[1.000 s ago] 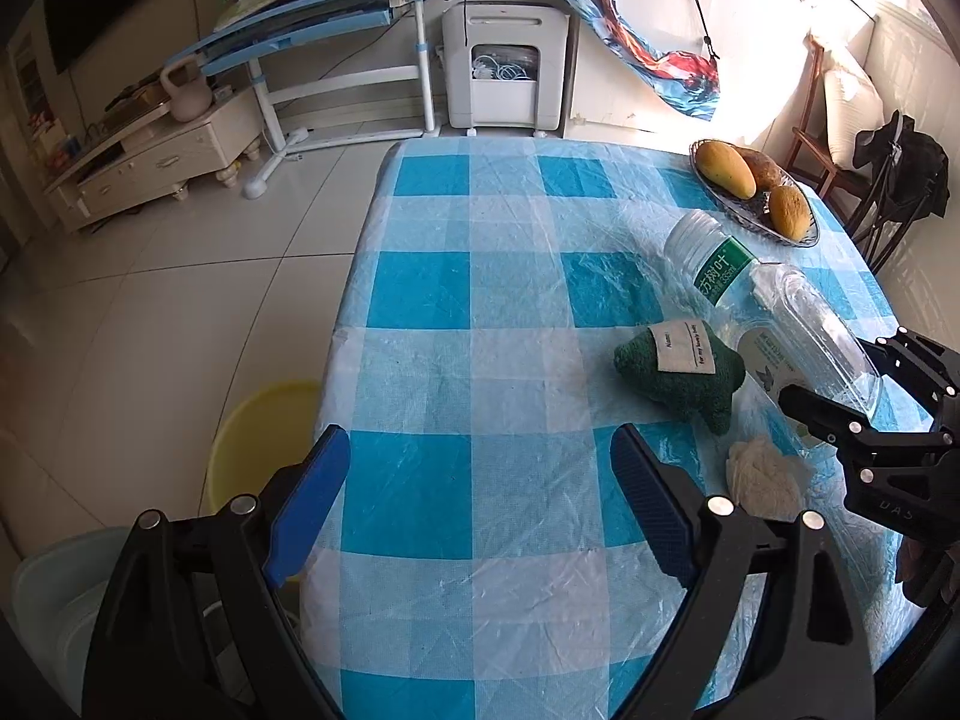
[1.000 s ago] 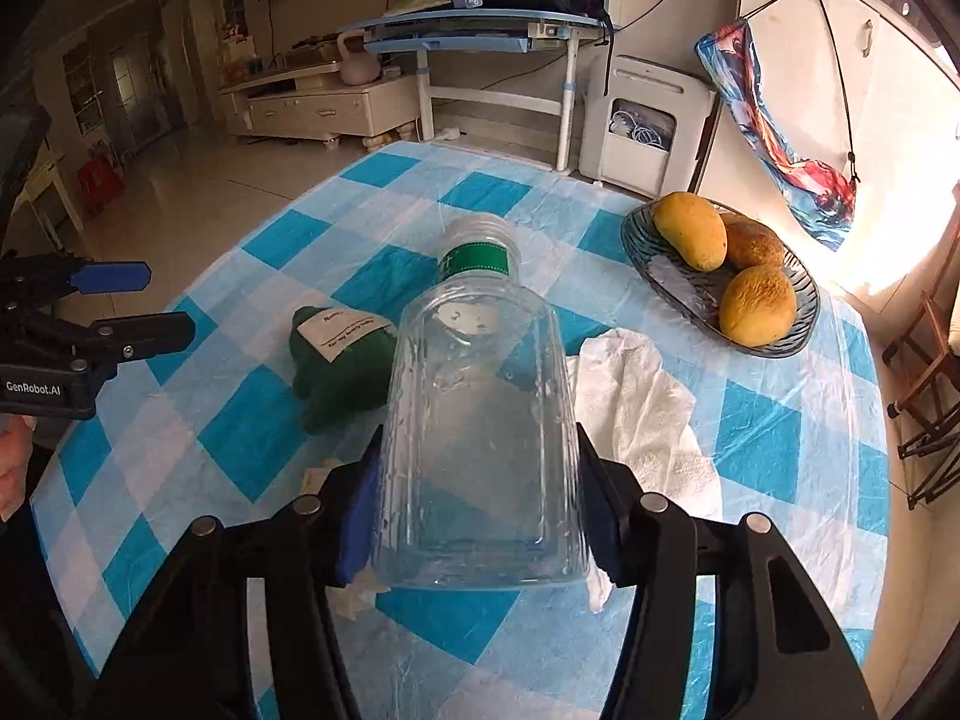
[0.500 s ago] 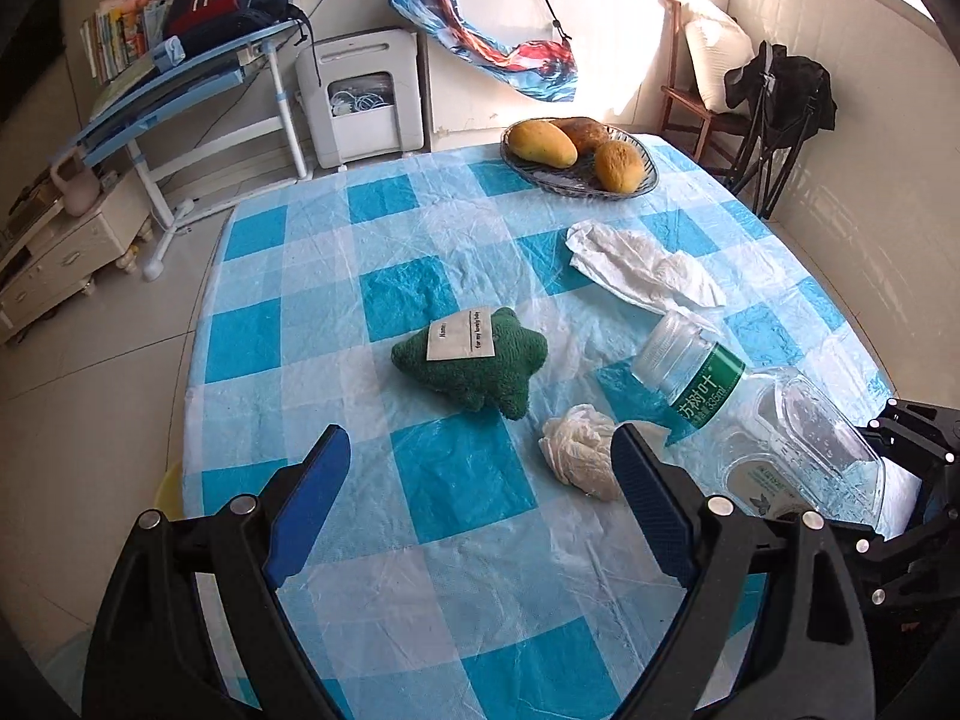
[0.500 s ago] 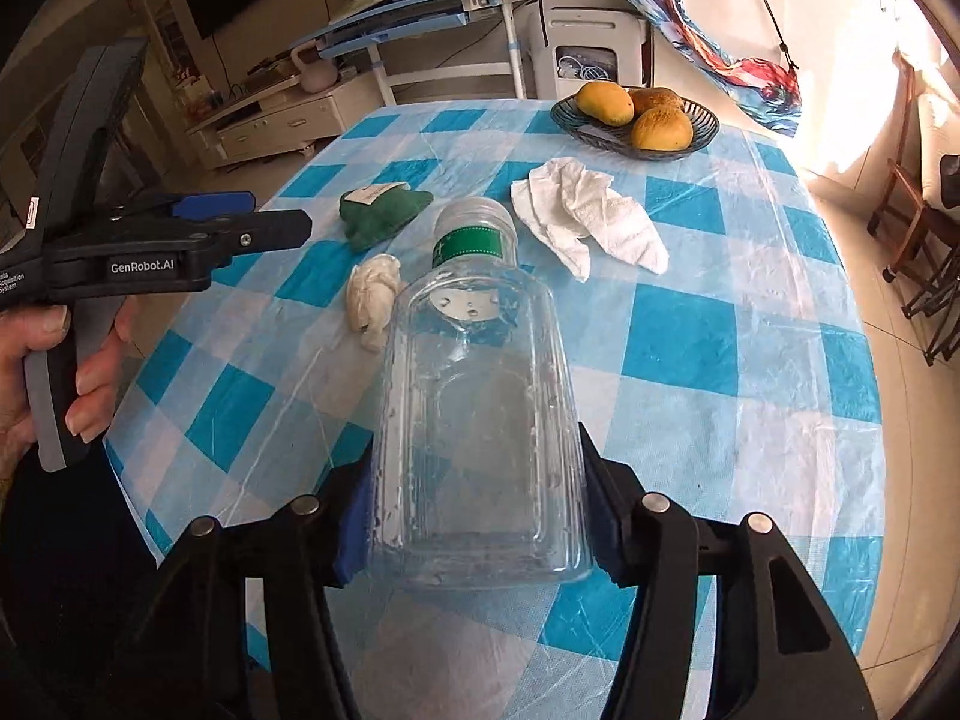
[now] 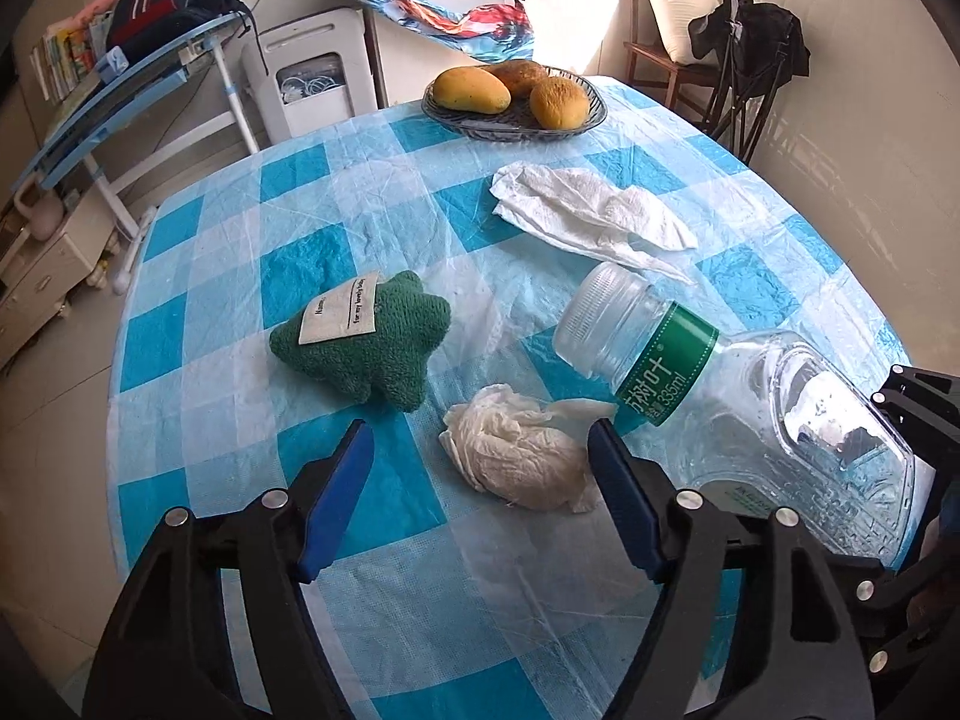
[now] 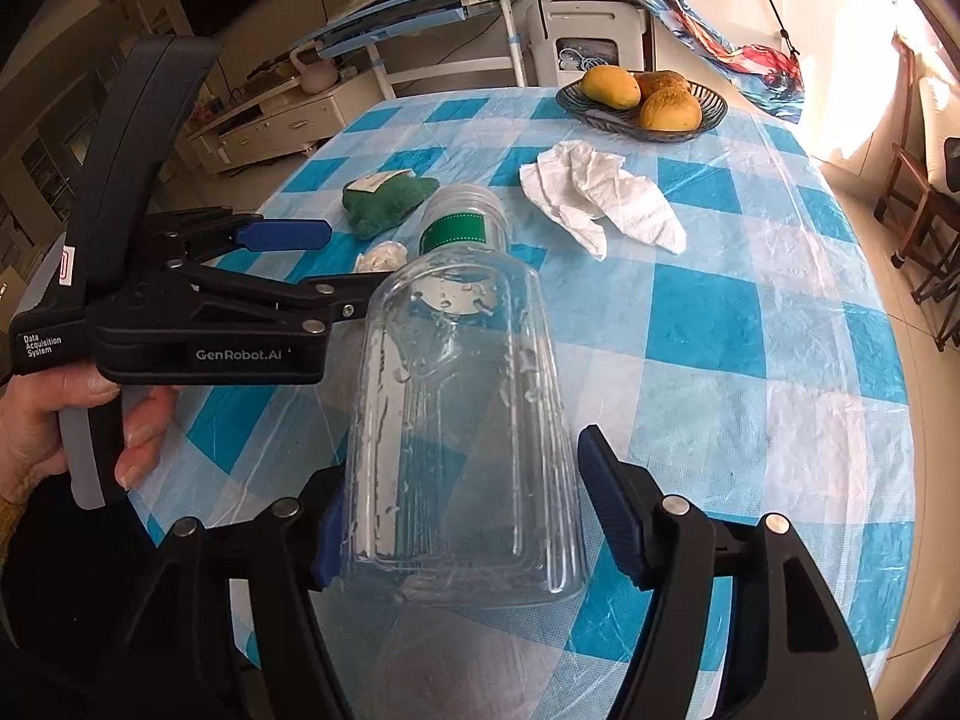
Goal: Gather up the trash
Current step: 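Grasp the crumpled white tissue with the left gripper while the right gripper holds the bottle, then carry the tissue and water bottle to the yellow basin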
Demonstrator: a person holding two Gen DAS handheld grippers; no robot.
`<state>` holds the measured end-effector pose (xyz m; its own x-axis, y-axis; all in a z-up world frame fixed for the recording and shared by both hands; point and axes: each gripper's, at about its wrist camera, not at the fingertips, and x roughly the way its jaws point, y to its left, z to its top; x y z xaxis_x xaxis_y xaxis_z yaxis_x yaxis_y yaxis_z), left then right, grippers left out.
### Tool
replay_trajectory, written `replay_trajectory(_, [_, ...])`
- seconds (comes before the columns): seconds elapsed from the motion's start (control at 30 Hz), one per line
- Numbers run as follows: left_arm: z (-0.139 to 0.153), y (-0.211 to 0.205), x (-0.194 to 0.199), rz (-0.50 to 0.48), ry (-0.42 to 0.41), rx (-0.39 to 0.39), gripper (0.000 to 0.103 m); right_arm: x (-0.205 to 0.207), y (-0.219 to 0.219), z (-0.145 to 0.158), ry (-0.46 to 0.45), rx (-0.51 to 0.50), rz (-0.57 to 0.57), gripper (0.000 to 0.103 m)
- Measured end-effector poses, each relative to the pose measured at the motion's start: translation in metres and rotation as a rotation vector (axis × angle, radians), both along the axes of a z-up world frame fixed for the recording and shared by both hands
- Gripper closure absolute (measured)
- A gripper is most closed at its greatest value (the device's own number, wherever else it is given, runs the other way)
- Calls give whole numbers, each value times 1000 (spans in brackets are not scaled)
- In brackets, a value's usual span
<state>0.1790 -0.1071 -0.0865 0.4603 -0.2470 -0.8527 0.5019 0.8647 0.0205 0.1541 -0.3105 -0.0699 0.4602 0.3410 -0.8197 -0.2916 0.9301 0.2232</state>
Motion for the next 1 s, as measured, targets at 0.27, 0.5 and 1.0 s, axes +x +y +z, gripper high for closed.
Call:
replay_trajectory(0.27, [1,0,-5,-53,31,-39,90,0,12,-3,-60,-58,23,35])
replay_trajectory(0.5, [16,41,-13,-37,54,-91,90,-7,27,2,-89,0,113,47])
replay_trajectory(1.0, [19,99,-9,127,45,-71,44,-16,40,3,-135,-58,80,43])
